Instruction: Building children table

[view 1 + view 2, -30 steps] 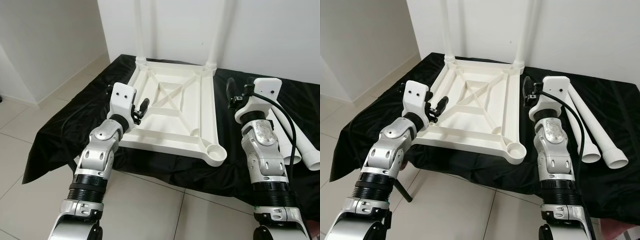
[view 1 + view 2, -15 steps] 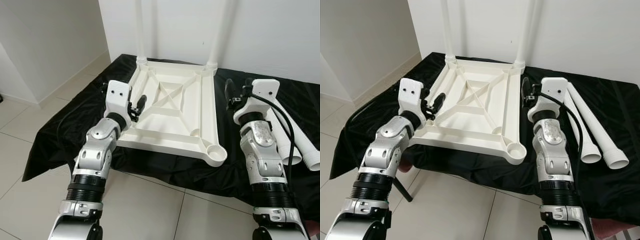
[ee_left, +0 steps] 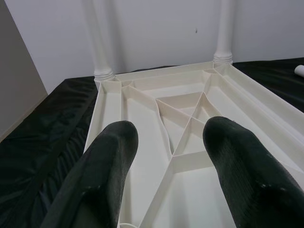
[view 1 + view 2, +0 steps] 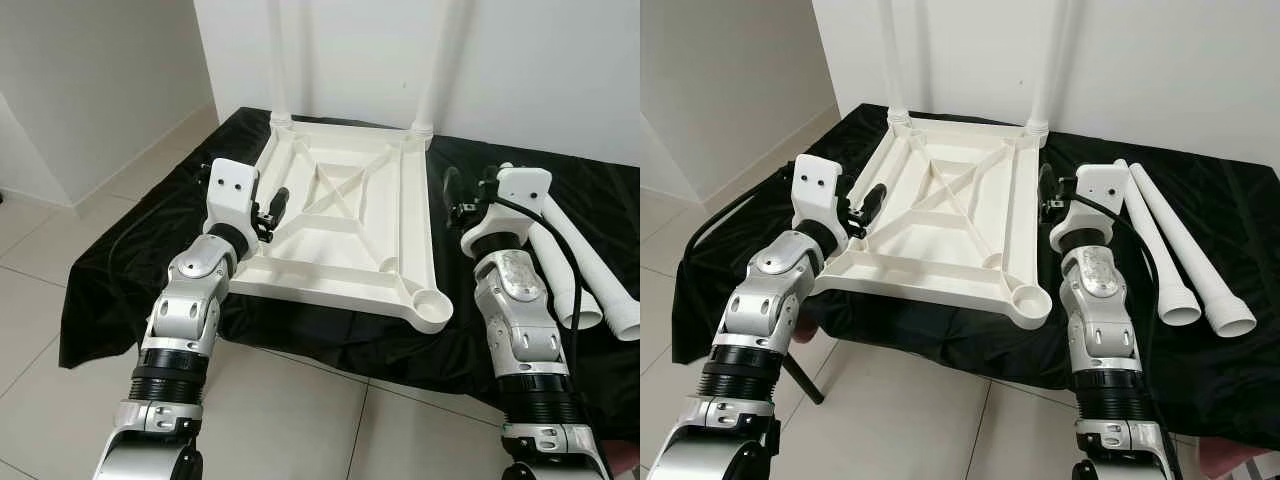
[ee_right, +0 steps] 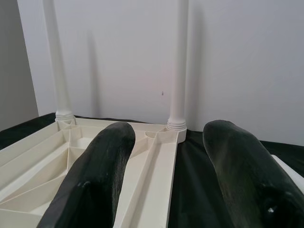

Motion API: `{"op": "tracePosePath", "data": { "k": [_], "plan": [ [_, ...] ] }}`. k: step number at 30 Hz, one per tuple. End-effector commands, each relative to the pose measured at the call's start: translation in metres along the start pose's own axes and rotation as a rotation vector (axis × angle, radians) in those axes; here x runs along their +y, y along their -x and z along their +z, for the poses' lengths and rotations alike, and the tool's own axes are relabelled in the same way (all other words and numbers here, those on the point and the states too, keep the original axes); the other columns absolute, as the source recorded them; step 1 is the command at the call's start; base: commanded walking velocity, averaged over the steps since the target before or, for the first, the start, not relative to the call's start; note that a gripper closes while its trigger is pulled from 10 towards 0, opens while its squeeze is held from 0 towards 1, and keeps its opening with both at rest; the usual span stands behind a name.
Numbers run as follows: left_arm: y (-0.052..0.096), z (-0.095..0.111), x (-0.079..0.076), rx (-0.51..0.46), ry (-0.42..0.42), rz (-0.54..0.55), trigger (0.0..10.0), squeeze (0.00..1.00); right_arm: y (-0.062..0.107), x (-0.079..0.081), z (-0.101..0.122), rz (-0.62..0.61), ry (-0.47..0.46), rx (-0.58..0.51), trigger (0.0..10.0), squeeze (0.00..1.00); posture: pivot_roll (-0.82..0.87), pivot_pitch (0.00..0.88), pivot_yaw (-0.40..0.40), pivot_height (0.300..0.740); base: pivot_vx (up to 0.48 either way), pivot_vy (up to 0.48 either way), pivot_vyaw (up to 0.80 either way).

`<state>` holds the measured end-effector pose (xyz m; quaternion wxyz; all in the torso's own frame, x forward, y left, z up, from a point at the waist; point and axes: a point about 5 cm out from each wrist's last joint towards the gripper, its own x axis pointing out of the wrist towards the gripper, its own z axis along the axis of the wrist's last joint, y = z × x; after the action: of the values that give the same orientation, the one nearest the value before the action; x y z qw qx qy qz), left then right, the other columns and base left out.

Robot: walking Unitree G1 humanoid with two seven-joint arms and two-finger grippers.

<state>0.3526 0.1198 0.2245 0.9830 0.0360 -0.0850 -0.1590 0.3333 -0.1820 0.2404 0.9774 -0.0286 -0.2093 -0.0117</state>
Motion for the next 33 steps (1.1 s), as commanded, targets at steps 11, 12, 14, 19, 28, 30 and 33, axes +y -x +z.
{"op": "tracePosePath", "data": {
  "k": [11, 12, 14, 19, 28, 30, 33],
  "plan": [
    [0.002, 0.000, 0.010, 0.010, -0.028, 0.076, 10.0, 0.00, -0.001, 0.011, 0.000, 0.022, -0.013, -0.002, 10.0, 0.00, -0.11, 0.046, 0.082, 0.740, 0.000, 0.000, 0.00],
    [0.002, 0.000, 0.010, 0.010, -0.028, 0.076, 10.0, 0.00, -0.001, 0.011, 0.000, 0.022, -0.013, -0.002, 10.0, 0.00, -0.11, 0.046, 0.082, 0.740, 0.000, 0.000, 0.00],
    [0.003, -0.001, 0.010, 0.013, -0.028, 0.079, 10.0, 0.00, -0.001, 0.012, 0.000, 0.025, -0.015, -0.001, 10.0, 0.00, -0.11, 0.045, 0.081, 0.740, 0.000, -0.122, 0.00],
    [0.005, -0.001, 0.011, 0.017, -0.027, 0.086, 10.0, 0.00, -0.001, 0.015, -0.001, 0.034, -0.019, 0.000, 10.0, 0.00, -0.10, 0.046, 0.078, 0.740, 0.000, -0.262, 0.00],
    [0.005, -0.001, 0.012, 0.020, -0.027, 0.089, 10.0, 0.00, -0.002, 0.017, -0.002, 0.038, -0.022, 0.001, 10.0, 0.00, -0.10, 0.044, 0.078, 0.740, 0.000, -0.225, 0.00],
    [0.005, -0.001, 0.012, 0.021, -0.026, 0.089, 10.0, 0.00, -0.001, 0.017, -0.002, 0.040, -0.021, 0.000, 10.0, 0.00, -0.10, 0.043, 0.077, 0.740, 0.000, 0.000, 0.00],
    [0.005, -0.001, 0.012, 0.021, -0.027, 0.087, 10.0, 0.00, -0.001, 0.017, -0.001, 0.041, -0.021, -0.001, 10.0, 0.00, -0.10, 0.040, 0.076, 0.740, 0.000, -0.099, 0.00]
  ]
}}
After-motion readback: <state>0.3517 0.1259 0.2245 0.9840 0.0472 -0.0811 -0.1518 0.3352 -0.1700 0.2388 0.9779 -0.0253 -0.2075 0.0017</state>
